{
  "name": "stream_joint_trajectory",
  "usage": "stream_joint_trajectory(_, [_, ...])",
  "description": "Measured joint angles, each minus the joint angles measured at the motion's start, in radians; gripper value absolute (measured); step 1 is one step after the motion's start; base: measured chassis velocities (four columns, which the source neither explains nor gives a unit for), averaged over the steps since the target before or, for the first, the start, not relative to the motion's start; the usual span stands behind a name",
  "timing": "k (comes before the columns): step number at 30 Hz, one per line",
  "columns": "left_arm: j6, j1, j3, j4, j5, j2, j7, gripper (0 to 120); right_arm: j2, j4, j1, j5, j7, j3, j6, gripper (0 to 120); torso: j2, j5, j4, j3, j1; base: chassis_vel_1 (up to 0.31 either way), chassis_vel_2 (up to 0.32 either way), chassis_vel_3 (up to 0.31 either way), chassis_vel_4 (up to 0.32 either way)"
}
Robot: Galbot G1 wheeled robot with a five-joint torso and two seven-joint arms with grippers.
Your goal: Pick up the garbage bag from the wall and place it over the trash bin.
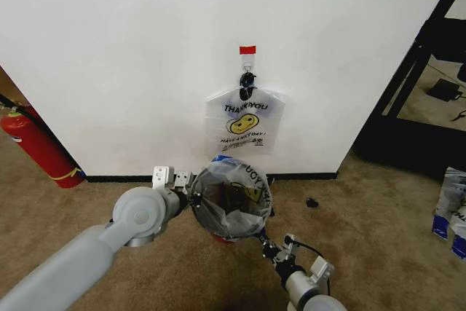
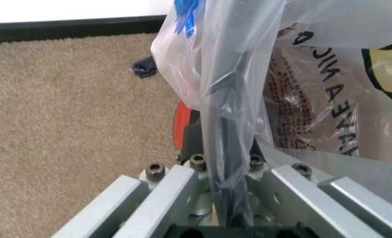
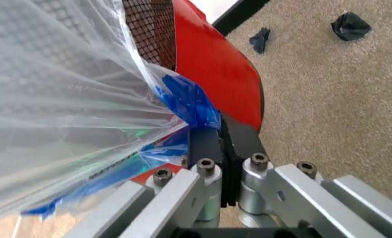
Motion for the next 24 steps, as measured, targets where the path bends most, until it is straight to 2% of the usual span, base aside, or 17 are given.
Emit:
stream_joint_trajectory(2, [0.002,0.003,-0.001,0.005,0.023,0.003,0.012,0,-0.012,0.017,-0.020,-0.015,-0.014,-0.001,0.004,0,0.000,-0.0001,-0.0001,0.000,0.000,0.000,0.000,0.000,0.000])
stream_joint_trajectory(7, [0.004,0.007,-0.013,0.036,0.068,0.008,0.057,0,-0.056,0.052,-0.072,-0.065,-0.050,0.008,0.028,20,0.000,0.0000,-0.0002,0.000,0.000,0.000,0.000,0.000,0.000])
stream_joint_trajectory(9, [0.004,0.009,-0.014,0.038,0.072,0.009,0.063,0,-0.060,0.053,-0.076,-0.067,-0.052,0.011,0.029,22,0.000,0.0000,-0.0001,0.000,0.000,0.000,0.000,0.000,0.000])
stream_joint_trajectory(15, [0.001,0.029,-0.037,0.049,0.094,0.026,0.109,0,-0.122,0.074,-0.117,-0.097,-0.120,0.099,0.010,49,0.000,-0.0001,-0.0001,0.000,0.000,0.000,0.000,0.000,0.000])
stream_joint_trajectory(17, [0.001,0.029,-0.038,0.049,0.094,0.026,0.111,0,-0.124,0.074,-0.116,-0.101,-0.122,0.105,0.010,49,0.000,-0.0001,0.0000,0.000,0.000,0.000,0.000,0.000,0.000])
stream_joint_trajectory(22, [-0.005,0.029,-0.039,0.049,0.110,0.034,0.136,0,-0.148,0.064,-0.108,-0.143,-0.113,0.174,0.099,73,0.000,0.0000,0.0001,0.000,0.000,0.000,0.000,0.000,0.000])
stream_joint_trajectory(24, [-0.005,0.028,-0.039,0.051,0.112,0.033,0.137,0,-0.151,0.067,-0.111,-0.145,-0.114,0.175,0.106,77,0.000,0.0000,0.0000,0.000,0.000,0.000,0.000,0.000,0.000])
